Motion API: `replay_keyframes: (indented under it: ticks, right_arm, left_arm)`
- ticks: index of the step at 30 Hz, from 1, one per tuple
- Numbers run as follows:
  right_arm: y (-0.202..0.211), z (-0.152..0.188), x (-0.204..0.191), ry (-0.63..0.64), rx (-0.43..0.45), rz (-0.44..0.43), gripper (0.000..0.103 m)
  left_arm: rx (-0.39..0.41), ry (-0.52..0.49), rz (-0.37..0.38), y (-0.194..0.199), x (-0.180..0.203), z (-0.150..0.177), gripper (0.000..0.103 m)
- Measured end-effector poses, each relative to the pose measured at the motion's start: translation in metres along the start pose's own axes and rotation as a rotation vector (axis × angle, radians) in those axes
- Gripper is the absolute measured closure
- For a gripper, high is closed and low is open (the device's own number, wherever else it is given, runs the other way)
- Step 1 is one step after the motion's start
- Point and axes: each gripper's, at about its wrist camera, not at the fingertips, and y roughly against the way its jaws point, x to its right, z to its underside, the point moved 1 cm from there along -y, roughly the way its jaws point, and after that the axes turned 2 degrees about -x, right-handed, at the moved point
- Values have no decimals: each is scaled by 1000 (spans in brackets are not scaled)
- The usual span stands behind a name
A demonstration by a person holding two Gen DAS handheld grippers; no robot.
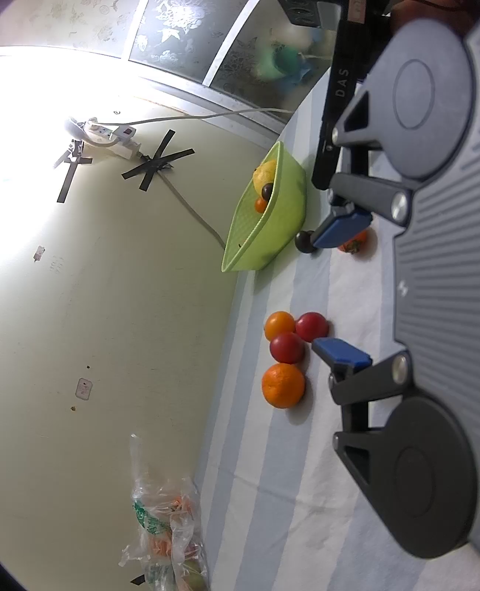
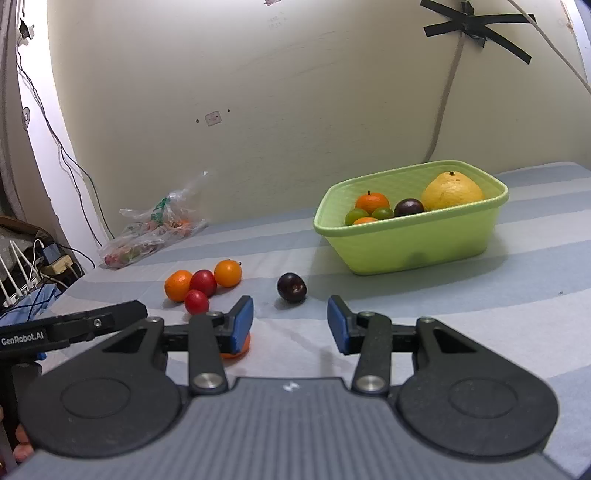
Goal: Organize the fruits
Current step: 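Withdraw both open grippers and hover over the remaining tomatoes, then grasp a red tomato with the left gripper while the right grasps an orange tomato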
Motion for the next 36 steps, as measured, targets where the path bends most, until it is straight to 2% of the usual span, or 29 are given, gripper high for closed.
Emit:
replay_keyframes:
  ticks: [8,13,19,24,25,28,29,30,31,36]
  right_arm:
    - [-3,0,-9,65,-24,-28,56]
    - [-10,1,-18,120,-69,-57,56]
    - [-22,2,-31,192,-125,-98,56]
    - [-35,4,-42,258,-197,-90,56]
    - [-38,5,-44,267,-209,-84,56]
    - [-39,5,-46,294,-208,-72,57]
    - [-39,6,-47,302,-206,-65,64]
    - [-39,6,-48,309,-204,-58,70]
    - [-38,6,-48,313,-201,-53,71]
    - [-29,3,-45,319,-154,-54,72]
  left_arm:
    - [-62,102,25,-10,-17,-6,48]
    - [-94,126,32,-19,-30,-18,48]
    - [-165,54,12,-46,-24,-27,48]
    - [-215,55,-21,-71,-26,-33,49]
    - [-215,48,-24,-73,-25,-33,50]
    - [-220,23,-25,-76,-20,-30,70]
    - [-222,15,-28,-76,-20,-29,76]
    - [-226,9,-30,-74,-18,-28,77]
    - [-229,11,-25,-72,-18,-28,77]
    - [-233,21,41,-62,-2,-29,77]
